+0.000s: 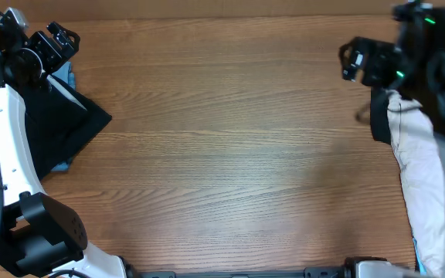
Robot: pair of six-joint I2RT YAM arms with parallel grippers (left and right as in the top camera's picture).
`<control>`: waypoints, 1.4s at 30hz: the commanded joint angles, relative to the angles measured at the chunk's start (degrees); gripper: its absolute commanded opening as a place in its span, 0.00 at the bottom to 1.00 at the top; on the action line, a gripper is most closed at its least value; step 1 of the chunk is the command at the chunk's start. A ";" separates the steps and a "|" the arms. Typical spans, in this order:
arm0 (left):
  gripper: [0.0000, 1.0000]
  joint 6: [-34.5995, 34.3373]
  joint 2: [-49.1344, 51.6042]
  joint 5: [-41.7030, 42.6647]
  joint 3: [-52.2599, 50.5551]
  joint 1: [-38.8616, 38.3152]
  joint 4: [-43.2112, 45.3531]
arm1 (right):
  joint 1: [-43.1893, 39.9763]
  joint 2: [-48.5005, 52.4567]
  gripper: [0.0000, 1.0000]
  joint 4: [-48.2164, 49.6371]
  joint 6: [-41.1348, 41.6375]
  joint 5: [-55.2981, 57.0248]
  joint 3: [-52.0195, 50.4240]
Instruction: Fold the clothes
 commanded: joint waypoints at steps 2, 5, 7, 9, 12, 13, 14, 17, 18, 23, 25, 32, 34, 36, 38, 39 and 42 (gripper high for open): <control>1.00 -0.15 0.37 -0.37 -0.04 -0.26 0.11 | 0.13 -11.26 1.00 0.09 0.02 0.17 0.57; 1.00 -0.15 0.37 -0.37 -0.04 -0.24 0.11 | 0.20 -19.10 1.00 0.02 0.02 0.17 0.57; 1.00 -0.15 0.37 -0.37 -0.04 -0.24 0.11 | 0.24 -24.11 1.00 -0.26 0.00 0.17 0.57; 1.00 -0.15 0.37 -0.37 -0.04 -0.26 0.11 | 0.24 -29.75 1.00 -1.99 -0.02 0.22 0.28; 1.00 -0.15 0.37 -0.37 -0.04 -0.26 0.09 | 0.24 -39.50 1.00 -2.25 0.07 -0.11 -4.83; 1.00 -0.15 0.37 -0.37 -0.04 -0.24 0.11 | 0.24 -42.12 1.00 -2.27 0.13 -0.26 -6.91; 1.00 -0.15 0.37 -0.37 -0.04 -0.26 0.11 | 0.24 -45.31 1.00 -2.27 0.26 -0.26 -9.68; 1.00 -0.15 0.37 -0.37 -0.04 -0.26 0.11 | 0.24 -53.83 1.00 -1.66 0.24 -0.24 -18.95; 1.00 -0.15 0.37 -0.37 -0.04 -0.26 0.11 | 0.24 -56.22 1.00 -0.76 0.26 -0.26 -22.29; 1.00 -0.15 0.37 -0.37 -0.04 -0.24 0.11 | 0.24 -67.41 1.00 9.20 3.93 -0.35 -40.94; 1.00 -0.15 0.37 -0.37 -0.04 -0.24 0.11 | 0.24 -71.23 1.00 14.03 5.18 -0.50 -47.95; 1.00 -0.15 0.37 -0.37 -0.04 -0.24 0.11 | 0.24 -78.99 1.00 39.67 6.34 -0.48 -71.28; 1.00 -0.15 0.37 -0.37 -0.04 -0.24 0.11 | 0.24 -78.99 1.00 48.54 6.38 -0.48 -76.78; 1.00 -0.15 0.37 -0.37 -0.04 -0.24 0.11 | 0.24 -78.99 1.00 56.24 6.51 -0.46 -81.68; 1.00 -0.15 0.37 -0.37 -0.04 -0.26 0.11 | 0.24 -78.99 1.00 64.83 6.49 -0.46 -87.38; 1.00 -0.15 0.37 -0.37 -0.04 -0.26 0.11 | 0.24 -78.99 1.00 69.24 6.49 -0.44 -90.77; 1.00 -0.15 0.37 -0.37 -0.04 -0.24 0.11 | 0.24 -79.01 1.00 73.26 6.51 -0.04 -95.30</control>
